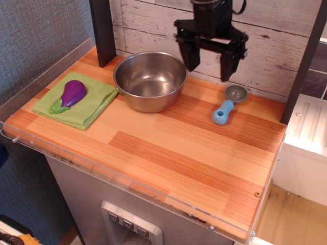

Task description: Move the blue spoon to the right of the pot.

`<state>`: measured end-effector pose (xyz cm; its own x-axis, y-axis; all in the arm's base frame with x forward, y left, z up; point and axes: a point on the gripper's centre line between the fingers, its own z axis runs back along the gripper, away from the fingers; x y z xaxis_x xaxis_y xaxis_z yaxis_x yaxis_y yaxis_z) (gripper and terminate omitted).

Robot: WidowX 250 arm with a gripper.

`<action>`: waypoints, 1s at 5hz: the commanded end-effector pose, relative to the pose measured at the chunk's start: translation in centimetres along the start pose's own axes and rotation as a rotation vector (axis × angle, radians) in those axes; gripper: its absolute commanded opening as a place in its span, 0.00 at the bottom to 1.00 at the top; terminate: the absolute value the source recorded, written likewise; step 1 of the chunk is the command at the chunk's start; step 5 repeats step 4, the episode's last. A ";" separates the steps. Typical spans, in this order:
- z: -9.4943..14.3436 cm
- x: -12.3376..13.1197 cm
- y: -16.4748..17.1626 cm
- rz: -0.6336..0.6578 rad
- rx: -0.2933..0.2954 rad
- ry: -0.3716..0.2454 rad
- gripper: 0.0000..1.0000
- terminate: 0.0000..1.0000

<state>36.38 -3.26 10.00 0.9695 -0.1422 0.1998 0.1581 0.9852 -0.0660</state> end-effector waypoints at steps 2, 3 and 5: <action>1.9 -4.4 2.7 0.020 0.046 0.035 1.00 0.00; 1.9 -4.4 2.7 0.020 0.046 0.035 1.00 0.00; 1.9 -4.4 2.7 0.020 0.046 0.035 1.00 1.00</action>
